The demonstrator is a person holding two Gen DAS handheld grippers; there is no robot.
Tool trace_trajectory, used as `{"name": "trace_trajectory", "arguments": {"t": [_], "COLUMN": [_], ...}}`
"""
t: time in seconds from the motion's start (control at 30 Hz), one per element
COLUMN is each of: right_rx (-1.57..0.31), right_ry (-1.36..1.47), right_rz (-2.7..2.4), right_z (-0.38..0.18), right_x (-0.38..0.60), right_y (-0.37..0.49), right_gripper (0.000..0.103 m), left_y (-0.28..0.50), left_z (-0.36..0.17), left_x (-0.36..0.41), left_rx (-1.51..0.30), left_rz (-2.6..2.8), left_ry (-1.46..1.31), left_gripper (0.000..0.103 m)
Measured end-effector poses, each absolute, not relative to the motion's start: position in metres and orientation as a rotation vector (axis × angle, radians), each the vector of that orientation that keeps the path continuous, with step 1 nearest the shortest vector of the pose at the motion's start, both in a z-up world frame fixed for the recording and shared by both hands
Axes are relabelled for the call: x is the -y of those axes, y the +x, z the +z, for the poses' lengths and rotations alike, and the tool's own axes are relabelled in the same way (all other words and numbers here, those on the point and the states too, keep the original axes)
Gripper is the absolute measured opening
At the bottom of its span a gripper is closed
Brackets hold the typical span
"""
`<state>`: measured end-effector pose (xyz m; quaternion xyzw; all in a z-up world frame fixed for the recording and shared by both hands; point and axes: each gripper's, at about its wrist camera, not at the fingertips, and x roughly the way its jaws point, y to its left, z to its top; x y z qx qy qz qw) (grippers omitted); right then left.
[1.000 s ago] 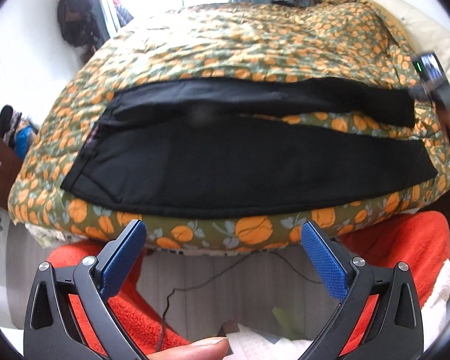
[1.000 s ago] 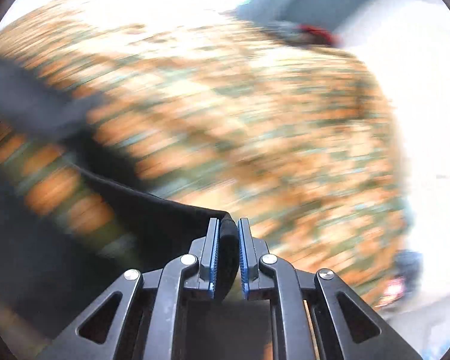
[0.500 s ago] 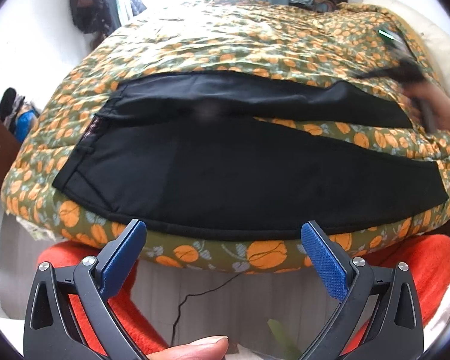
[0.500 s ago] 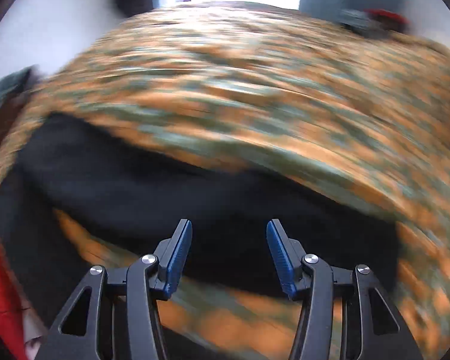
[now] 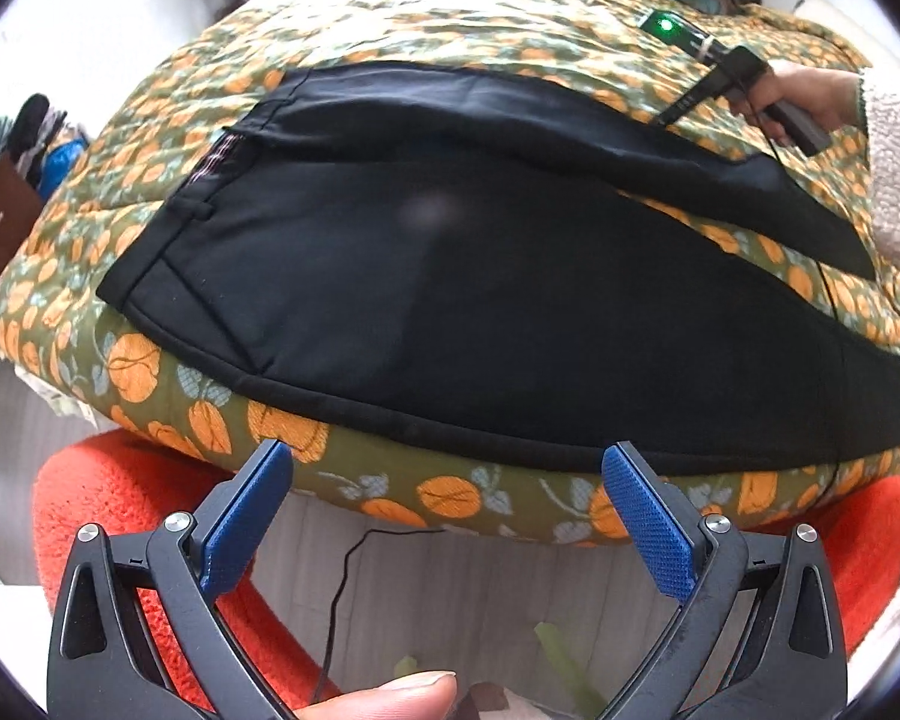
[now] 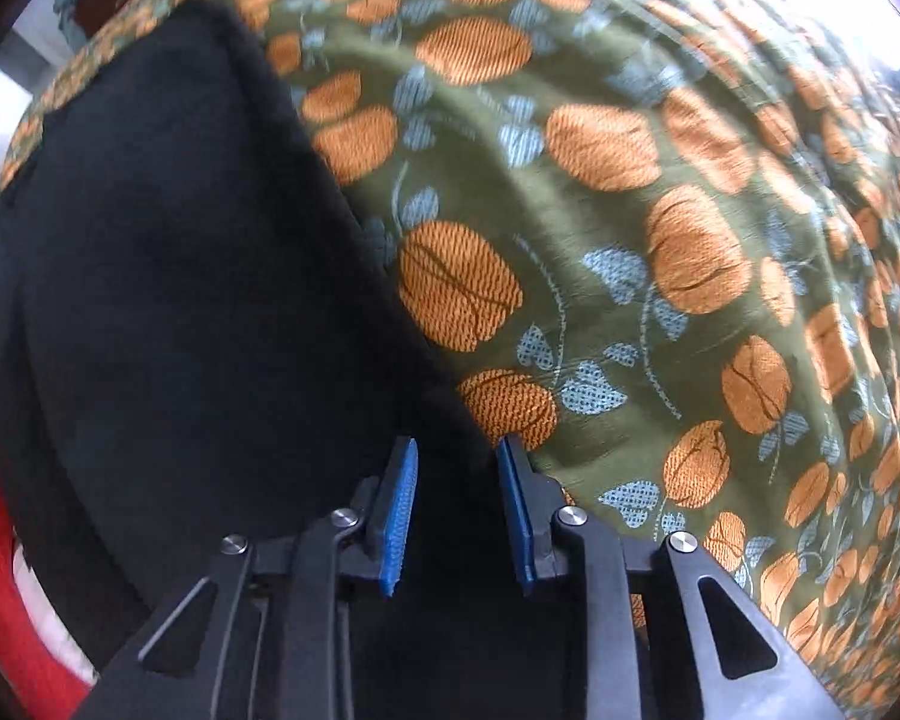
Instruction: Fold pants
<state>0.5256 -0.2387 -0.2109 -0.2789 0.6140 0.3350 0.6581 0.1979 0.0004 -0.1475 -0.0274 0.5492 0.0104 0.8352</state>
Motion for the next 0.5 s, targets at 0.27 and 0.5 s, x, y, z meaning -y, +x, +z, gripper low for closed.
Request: {"name": "trace_trajectory", "arguments": {"t": [0.27,0.5], "right_rx": [-1.400,-1.003], "right_ry": [-0.839,-0.881], "right_rz": [0.737,0.359], "right_z": [-0.214,-0.169], "right_x": [0.224,0.194], "right_y": [0.505,0.526], "right_gripper": [0.004,0.039], "left_y": [0.197,0.200], "left_z": [-0.152,-0.149], "left_x": [-0.003,0.002], "left_rx": [-1.164,-1.178], "left_rz": [0.003,0.005], "left_ry": [-0.059,-0.042], "left_gripper": [0.103,0.103]}}
